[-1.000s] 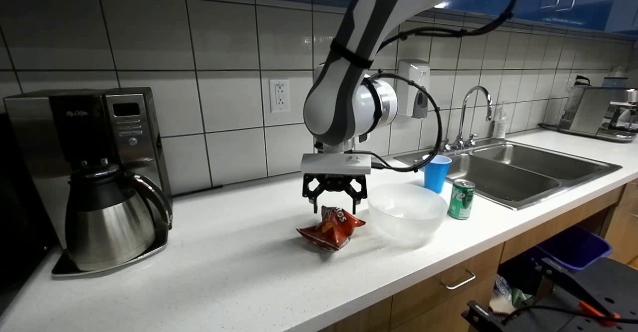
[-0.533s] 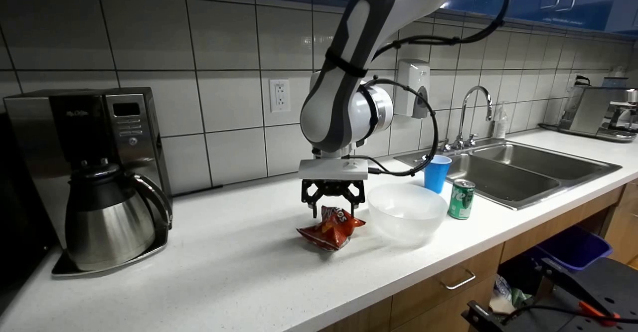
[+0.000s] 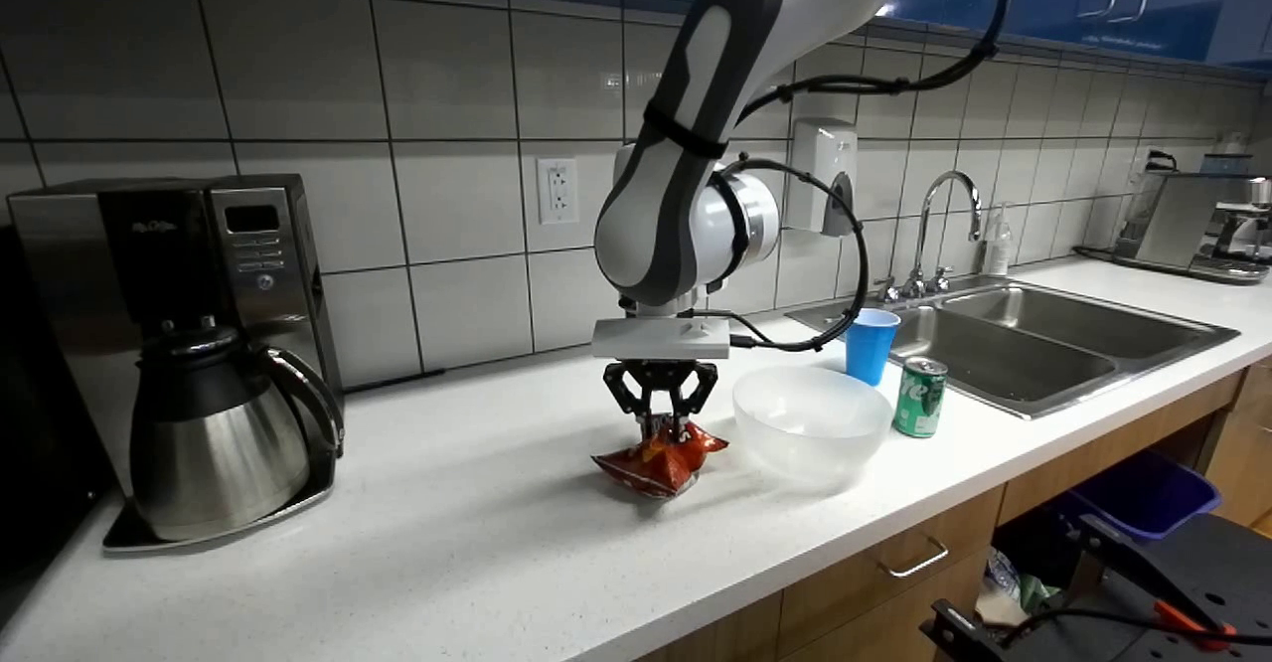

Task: Put the red packet in the bowl.

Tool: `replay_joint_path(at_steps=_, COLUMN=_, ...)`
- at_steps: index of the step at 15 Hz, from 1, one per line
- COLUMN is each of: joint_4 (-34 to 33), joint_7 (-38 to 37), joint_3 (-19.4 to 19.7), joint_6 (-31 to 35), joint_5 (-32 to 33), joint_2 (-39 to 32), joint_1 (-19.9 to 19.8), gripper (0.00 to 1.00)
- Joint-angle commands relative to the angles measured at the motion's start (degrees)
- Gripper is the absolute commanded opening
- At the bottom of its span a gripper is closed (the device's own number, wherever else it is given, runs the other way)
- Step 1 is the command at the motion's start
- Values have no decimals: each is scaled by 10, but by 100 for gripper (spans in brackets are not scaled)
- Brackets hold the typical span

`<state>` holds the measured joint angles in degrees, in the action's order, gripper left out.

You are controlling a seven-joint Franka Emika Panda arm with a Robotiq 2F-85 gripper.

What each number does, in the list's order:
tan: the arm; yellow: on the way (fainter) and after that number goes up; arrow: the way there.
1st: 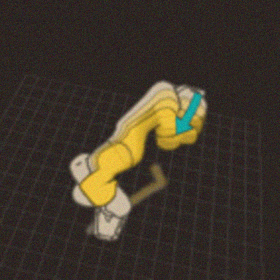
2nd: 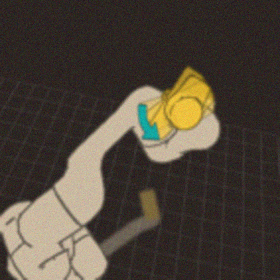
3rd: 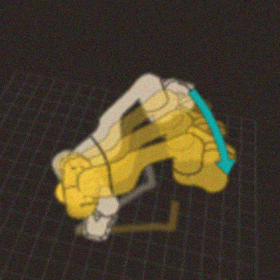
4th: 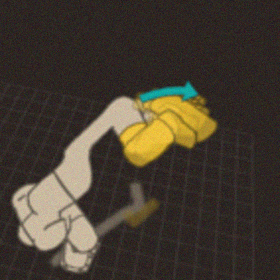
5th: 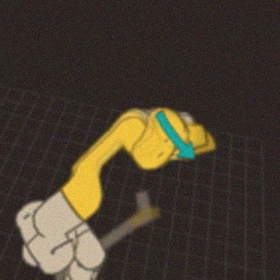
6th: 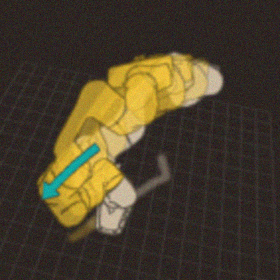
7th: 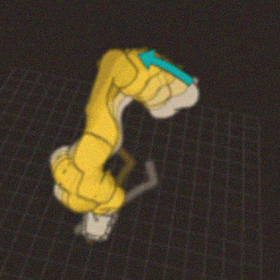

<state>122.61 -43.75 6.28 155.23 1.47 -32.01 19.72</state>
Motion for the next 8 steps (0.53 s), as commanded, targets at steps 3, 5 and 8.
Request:
replay_joint_path(at_steps=3, joint_4=-14, joint_7=-17, joint_3=13, joint_6=-12, joint_5=11, joint_2=-6, joint_1=11, gripper=0)
replay_joint_path(at_steps=5, joint_4=-11, joint_7=-16, joint_3=15, joint_6=-10, joint_5=12, joint_2=-2, joint_1=12, gripper=0)
replay_joint_path(at_steps=8, joint_4=-2, joint_7=-17, joint_3=22, joint_6=2, joint_5=17, joint_2=19, joint_1=14, gripper=0)
